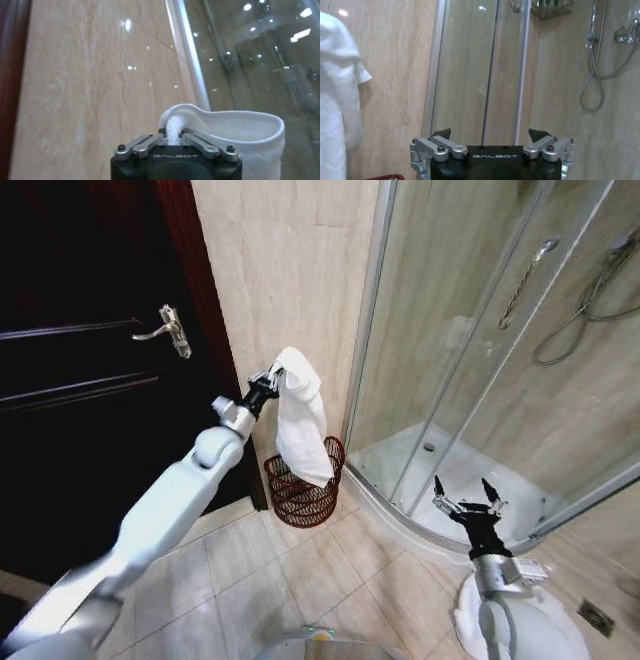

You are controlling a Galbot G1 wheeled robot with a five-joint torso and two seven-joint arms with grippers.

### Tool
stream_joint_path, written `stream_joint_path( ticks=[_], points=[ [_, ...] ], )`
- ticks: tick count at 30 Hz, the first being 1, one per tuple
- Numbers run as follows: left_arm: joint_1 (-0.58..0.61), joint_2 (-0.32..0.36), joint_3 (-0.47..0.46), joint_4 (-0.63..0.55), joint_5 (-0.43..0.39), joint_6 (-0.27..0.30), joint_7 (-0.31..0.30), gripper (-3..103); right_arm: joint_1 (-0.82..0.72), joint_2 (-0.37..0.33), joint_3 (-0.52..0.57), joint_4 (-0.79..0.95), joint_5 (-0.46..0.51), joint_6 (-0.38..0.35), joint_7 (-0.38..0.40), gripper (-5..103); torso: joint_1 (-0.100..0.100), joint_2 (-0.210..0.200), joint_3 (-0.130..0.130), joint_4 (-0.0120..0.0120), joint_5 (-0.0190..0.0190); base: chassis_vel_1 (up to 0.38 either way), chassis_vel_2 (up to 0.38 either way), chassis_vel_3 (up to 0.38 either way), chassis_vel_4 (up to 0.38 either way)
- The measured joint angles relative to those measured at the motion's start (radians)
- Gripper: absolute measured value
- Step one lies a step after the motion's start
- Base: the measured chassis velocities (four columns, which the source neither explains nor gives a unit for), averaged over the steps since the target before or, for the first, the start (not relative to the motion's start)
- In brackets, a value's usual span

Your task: Discard the used towel into the hamper.

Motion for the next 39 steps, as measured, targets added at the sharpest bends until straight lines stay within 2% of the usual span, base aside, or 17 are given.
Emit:
stream_joint_path(
  ticks=[2,5,15,19,21,26,27,29,30,31,33,34,35,36,37,38,39],
  points=[
    [-0.057,-0.028,0.027,0.073,-0.001,-0.016,0.012,2,-0.003,0.000,0.008,0.000,0.004,0.005,0.000,100,0.000,0.000,0.000,-0.0004,0.0003,0.000,0.000,0.000,0.000],
    [-0.065,-0.036,0.053,0.098,-0.016,-0.020,0.021,2,-0.007,0.000,0.016,-0.002,0.012,0.010,0.000,100,0.000,0.000,0.000,-0.0003,0.0002,0.000,0.000,0.000,0.000],
    [0.005,-0.114,0.120,0.258,-0.014,-0.142,0.028,2,-0.002,-0.001,0.017,-0.016,0.034,0.016,0.000,100,0.000,0.001,0.000,0.0000,-0.0001,0.000,0.000,0.000,0.000],
    [0.024,-0.154,0.132,0.327,0.014,-0.168,0.027,2,0.001,-0.001,0.016,-0.014,0.035,0.014,0.000,100,0.000,0.001,0.000,-0.0001,0.0000,0.000,0.000,0.000,0.000],
    [0.029,-0.160,0.138,0.339,0.018,-0.166,0.024,2,0.001,-0.001,0.016,-0.012,0.036,0.014,0.000,100,0.000,0.001,0.000,-0.0002,0.0000,0.000,0.000,0.000,0.000],
    [0.047,-0.160,0.202,0.365,0.013,-0.082,0.010,2,-0.003,-0.001,0.016,0.000,0.045,0.014,0.001,100,0.000,0.001,0.000,-0.0001,-0.0001,0.000,0.000,0.000,0.000],
    [0.047,-0.160,0.202,0.365,0.013,-0.082,0.010,2,-0.003,-0.001,0.016,0.000,0.045,0.014,0.001,100,0.000,0.001,0.000,-0.0001,-0.0001,0.000,0.000,0.000,0.000],
    [0.046,-0.132,0.230,0.344,0.015,0.020,0.013,1,-0.009,-0.001,0.018,0.005,0.050,0.016,0.002,100,0.000,0.001,0.000,-0.0001,-0.0002,0.000,0.000,0.000,0.000],
    [0.039,-0.115,0.239,0.322,0.011,0.089,0.017,6,-0.012,-0.001,0.019,0.006,0.054,0.018,0.002,100,0.000,0.001,0.000,0.0000,-0.0003,0.000,0.000,0.000,0.000],
    [0.039,-0.115,0.239,0.322,0.011,0.089,0.017,6,-0.012,-0.001,0.019,0.006,0.054,0.018,0.002,100,0.000,0.001,0.000,0.0000,-0.0003,0.000,0.000,0.000,0.000],
    [0.016,-0.070,0.254,0.252,-0.004,0.275,0.033,17,-0.021,-0.001,0.023,0.006,0.063,0.024,0.004,100,0.000,0.001,0.000,0.0000,0.0000,0.000,0.000,0.000,0.000],
    [0.016,-0.070,0.254,0.252,-0.004,0.275,0.033,17,-0.021,-0.001,0.023,0.006,0.063,0.024,0.004,100,0.000,0.001,0.000,0.0000,0.0000,0.000,0.000,0.000,0.000],
    [0.005,-0.054,0.253,0.211,-0.011,0.379,0.050,22,-0.025,-0.001,0.024,0.006,0.067,0.025,0.004,100,0.000,0.001,0.000,0.0002,-0.0001,0.000,0.000,0.000,0.000],
    [-0.010,-0.041,0.245,0.159,-0.028,0.512,0.063,28,-0.030,-0.001,0.026,0.006,0.073,0.025,0.005,100,0.000,0.001,0.000,0.0003,-0.0001,0.000,0.000,0.000,0.000],
    [-0.022,-0.039,0.239,0.131,-0.046,0.585,0.065,33,-0.032,-0.001,0.027,0.005,0.076,0.026,0.005,100,0.000,0.001,0.000,0.0002,0.0001,0.000,0.000,0.000,0.000],
    [-0.022,-0.039,0.239,0.131,-0.046,0.585,0.065,33,-0.032,-0.001,0.027,0.005,0.076,0.026,0.005,100,0.000,0.001,0.000,0.0002,0.0001,0.000,0.000,0.000,0.000],
    [-0.039,-0.042,0.235,0.105,-0.067,0.659,0.068,38,-0.033,-0.001,0.027,0.003,0.079,0.026,0.005,100,0.000,0.001,0.000,0.0001,0.0000,0.000,0.000,0.000,0.000]
  ],
)
